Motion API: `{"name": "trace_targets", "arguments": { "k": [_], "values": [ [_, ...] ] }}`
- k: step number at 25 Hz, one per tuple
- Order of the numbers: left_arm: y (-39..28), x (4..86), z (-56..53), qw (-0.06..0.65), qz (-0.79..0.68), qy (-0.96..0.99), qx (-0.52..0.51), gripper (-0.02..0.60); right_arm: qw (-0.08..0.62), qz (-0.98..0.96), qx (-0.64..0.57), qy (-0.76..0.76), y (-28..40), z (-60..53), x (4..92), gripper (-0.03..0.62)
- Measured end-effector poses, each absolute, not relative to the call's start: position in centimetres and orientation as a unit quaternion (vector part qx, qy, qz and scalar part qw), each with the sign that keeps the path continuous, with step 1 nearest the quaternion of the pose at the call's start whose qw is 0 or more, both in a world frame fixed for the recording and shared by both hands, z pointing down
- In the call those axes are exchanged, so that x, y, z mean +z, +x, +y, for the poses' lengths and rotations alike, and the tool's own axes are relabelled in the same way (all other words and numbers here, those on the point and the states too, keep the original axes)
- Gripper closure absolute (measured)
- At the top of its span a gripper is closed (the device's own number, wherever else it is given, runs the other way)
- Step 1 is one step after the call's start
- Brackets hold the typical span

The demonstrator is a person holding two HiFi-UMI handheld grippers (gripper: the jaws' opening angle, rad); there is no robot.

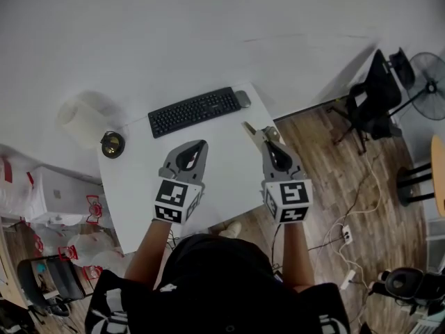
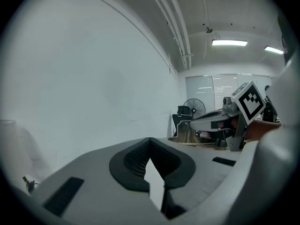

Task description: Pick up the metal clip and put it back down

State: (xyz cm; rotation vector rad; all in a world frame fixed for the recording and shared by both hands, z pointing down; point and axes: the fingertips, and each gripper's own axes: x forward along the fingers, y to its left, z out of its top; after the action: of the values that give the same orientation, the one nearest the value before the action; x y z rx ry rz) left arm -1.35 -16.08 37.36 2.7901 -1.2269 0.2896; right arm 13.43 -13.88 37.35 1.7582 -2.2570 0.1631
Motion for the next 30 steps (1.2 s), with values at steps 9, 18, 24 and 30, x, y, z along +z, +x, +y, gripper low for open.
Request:
{"name": "trace_targets", "arguments": {
  "k": [9, 18, 24, 30],
  "values": [
    [-1.8, 39.9, -15.8, 0.066, -0.408, 0.904, 0.114, 0.560, 0.177, -0.785, 0.097, 0.586, 12.9, -13.8, 42.0, 0.551],
    [-2.4, 43.3, -15.3, 0.087, -0.410, 0.896, 0.145, 0.560, 0.226, -0.785, 0.143, 0.558, 11.8, -13.0, 47.6, 0.550],
    [-2.6, 44.9, -15.3, 0.104, -0.407, 0.894, 0.155, 0.560, 0.257, -0.788, 0.167, 0.534, 10.4, -12.7, 50.7, 0.550],
    [-2.8, 46.4, -14.8, 0.115, -0.403, 0.893, 0.165, 0.560, 0.285, -0.790, 0.189, 0.509, 9.3, -12.6, 53.9, 0.550]
  ]
}}
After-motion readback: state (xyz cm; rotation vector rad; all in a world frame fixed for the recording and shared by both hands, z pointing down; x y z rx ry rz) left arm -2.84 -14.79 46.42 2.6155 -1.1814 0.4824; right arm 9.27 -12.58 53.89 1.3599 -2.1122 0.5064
